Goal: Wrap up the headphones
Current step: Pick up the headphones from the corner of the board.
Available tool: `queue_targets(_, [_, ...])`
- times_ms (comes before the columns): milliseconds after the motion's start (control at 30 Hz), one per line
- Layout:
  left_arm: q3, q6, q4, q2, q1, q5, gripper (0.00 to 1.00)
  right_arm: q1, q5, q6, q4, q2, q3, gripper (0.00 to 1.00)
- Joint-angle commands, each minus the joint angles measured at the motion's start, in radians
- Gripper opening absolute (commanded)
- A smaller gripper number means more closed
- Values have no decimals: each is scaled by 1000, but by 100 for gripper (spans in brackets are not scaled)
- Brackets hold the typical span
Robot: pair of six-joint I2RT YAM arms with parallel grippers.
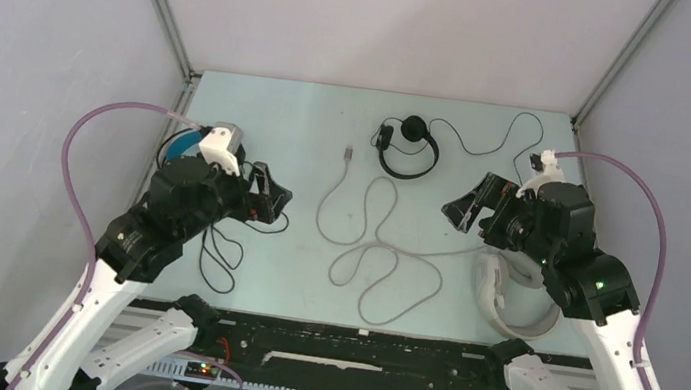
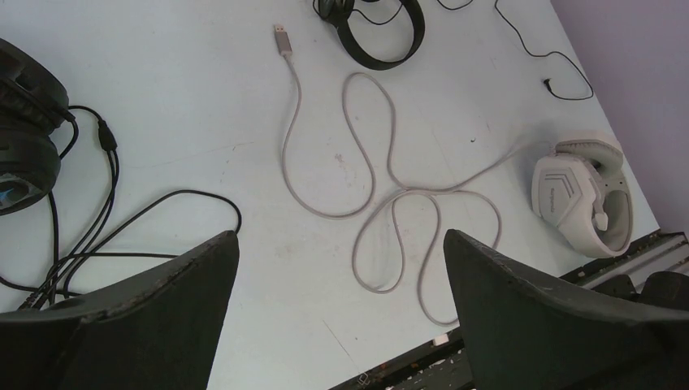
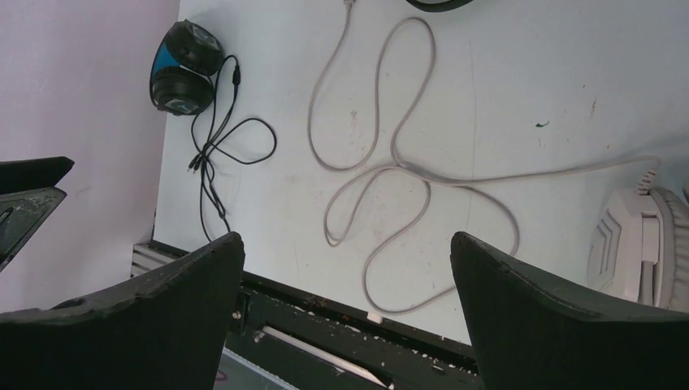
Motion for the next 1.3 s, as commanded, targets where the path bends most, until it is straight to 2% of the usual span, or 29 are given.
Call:
queue_targets(0, [53, 26, 41, 2, -4, -18, 98, -2, -26, 19, 16, -1, 0, 100])
queue_targets(367, [27, 117, 114, -39, -4, -26, 98, -4, -17, 115, -41, 26, -1, 100])
queue_targets(500, [21, 150, 85, -53, -4, -62, 98, -2, 77, 279, -121, 32, -6, 100])
queue_targets(567, [-11, 168, 82, -77, -4, -82, 98, -14, 186, 420, -212, 38, -14, 99])
queue_targets(667, [-66, 194, 82, -118, -4, -101, 98, -55, 234, 518, -333, 57, -25, 95])
queue_targets(767, [-110, 204, 76, -148, -4, -142, 98, -144, 245, 576, -419, 88, -41, 95])
queue_targets(867, [-146, 204, 81, -177, -4, -175, 98, -293, 199, 566, -469, 142, -65, 93])
queue_targets(1000, [-203, 177, 113, -212, -4, -178, 98, -396, 131, 495, -449, 199, -127, 79])
queue_targets(1067, [-246, 164, 135, -219, -4, -170, 98, -407, 92, 487, -444, 221, -164, 79])
queue_targets(1167, [-280, 158, 139, -211, -4, -167, 98, -462, 123, 488, -434, 241, -189, 82])
queue_targets(1267, [-303, 156, 146, -199, -4, -168, 98, -566, 124, 448, -381, 251, -191, 83])
